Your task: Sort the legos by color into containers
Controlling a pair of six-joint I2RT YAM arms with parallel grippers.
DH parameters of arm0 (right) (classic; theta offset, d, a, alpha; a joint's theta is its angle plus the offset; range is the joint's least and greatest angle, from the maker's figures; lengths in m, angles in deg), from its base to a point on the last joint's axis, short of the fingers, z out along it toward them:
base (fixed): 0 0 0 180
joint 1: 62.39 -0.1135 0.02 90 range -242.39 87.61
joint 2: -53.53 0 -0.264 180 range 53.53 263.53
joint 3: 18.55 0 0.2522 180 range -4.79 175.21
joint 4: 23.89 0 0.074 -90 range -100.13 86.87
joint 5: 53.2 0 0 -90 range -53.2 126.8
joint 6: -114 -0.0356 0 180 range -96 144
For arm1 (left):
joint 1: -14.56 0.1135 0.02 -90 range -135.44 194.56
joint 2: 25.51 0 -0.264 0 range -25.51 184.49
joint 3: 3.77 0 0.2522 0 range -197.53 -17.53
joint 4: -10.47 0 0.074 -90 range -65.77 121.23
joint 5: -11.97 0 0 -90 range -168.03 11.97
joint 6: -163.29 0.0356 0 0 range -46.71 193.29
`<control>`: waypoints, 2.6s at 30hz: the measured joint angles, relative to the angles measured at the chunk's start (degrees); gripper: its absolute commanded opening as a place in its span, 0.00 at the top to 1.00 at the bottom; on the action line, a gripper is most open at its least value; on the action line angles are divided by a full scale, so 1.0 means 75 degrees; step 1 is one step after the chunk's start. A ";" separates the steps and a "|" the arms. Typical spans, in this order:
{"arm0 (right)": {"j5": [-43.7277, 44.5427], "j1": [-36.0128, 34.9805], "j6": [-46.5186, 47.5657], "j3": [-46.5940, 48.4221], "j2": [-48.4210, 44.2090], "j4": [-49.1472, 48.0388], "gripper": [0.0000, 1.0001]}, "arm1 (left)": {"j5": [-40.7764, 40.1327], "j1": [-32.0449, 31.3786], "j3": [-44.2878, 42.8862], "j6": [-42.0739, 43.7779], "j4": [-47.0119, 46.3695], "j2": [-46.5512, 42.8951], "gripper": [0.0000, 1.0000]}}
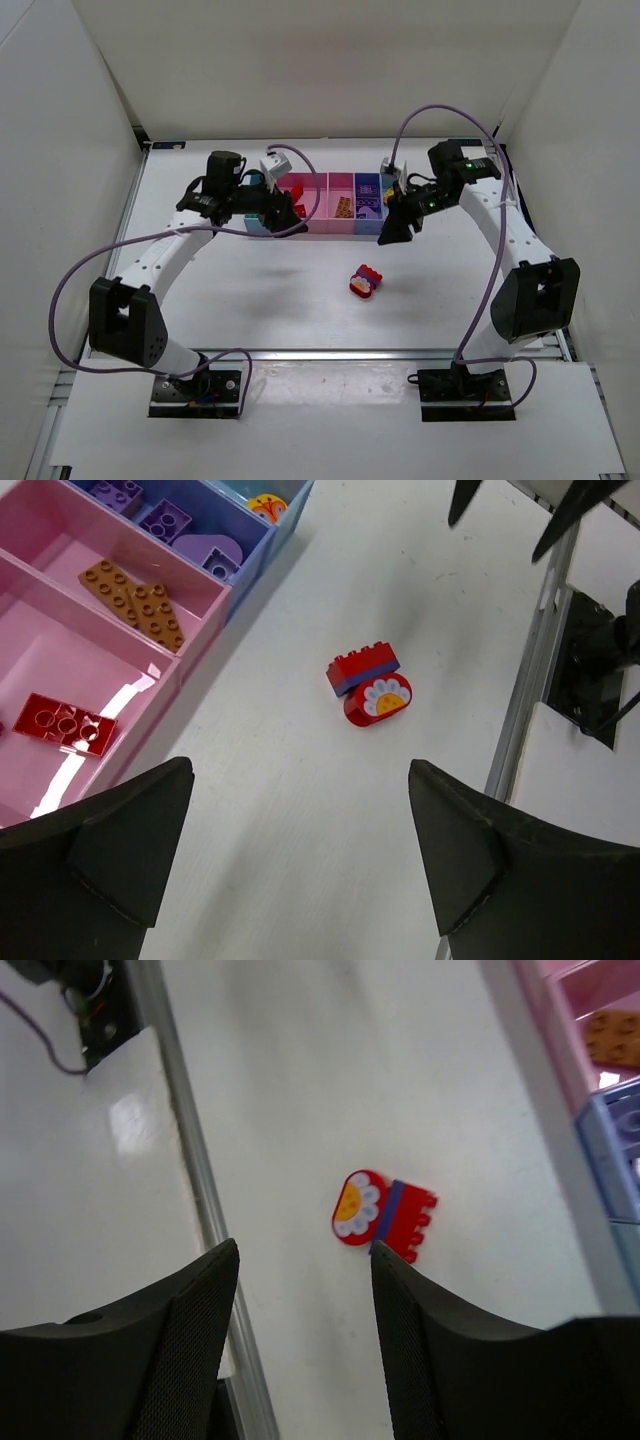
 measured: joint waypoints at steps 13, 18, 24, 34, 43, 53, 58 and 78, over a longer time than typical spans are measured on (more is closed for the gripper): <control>0.0606 0.1183 -0.0265 -0.1877 -0.0373 -0.0061 0.43 | -0.0662 -0.2072 0.0262 0.1597 0.0565 -0.0207 0.36; 0.0933 0.1886 -0.0906 -0.2104 -0.0804 -0.0402 0.41 | -0.1719 -0.2672 -0.0449 0.0647 0.0644 0.0903 0.25; 0.1014 0.2366 -0.1166 -0.2372 -0.1268 -0.0577 0.40 | -0.3168 -0.3360 -0.1148 -0.0662 0.0813 0.1859 0.17; 0.1037 0.3083 -0.0895 -0.2792 -0.1941 -0.0373 0.38 | -0.4130 -0.4651 -0.2838 -0.1926 0.1163 0.3194 0.01; 0.0787 0.4144 -0.0233 -0.2952 -0.2232 0.0035 0.38 | -0.3993 -0.4572 -0.3203 -0.2871 0.1402 0.4089 0.07; 0.0408 0.4876 0.0233 -0.2955 -0.2235 0.0463 0.38 | -0.4351 -0.4453 -0.3410 -0.3188 0.1492 0.4246 0.01; 0.0303 0.4922 0.0315 -0.2964 -0.2235 0.0542 0.38 | -0.4788 -0.4456 -0.3544 -0.3101 0.1603 0.4336 0.01; 0.0291 0.5074 0.0364 -0.2984 -0.2055 0.0545 0.38 | -0.6027 -0.4747 -0.4150 -0.3325 0.2090 0.5097 0.01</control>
